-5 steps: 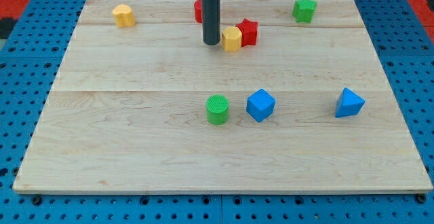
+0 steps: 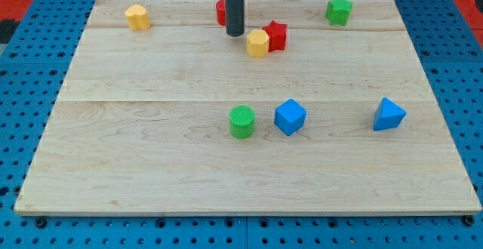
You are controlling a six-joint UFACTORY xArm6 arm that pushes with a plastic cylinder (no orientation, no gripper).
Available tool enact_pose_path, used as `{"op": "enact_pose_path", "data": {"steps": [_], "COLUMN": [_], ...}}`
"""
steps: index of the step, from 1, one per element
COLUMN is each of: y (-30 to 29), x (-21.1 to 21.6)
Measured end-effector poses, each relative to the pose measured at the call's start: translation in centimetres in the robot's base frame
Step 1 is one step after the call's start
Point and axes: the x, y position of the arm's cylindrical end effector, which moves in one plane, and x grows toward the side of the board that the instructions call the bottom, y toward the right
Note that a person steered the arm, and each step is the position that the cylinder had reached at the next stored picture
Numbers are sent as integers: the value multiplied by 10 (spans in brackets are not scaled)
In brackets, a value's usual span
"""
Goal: Move the red star to the top left diagonal of the green circle
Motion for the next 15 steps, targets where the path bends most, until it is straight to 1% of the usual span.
{"op": "enact_pose_path", "data": {"steps": [4, 8, 15], "y": [7, 30, 31], "x": [-22, -41, -52]}}
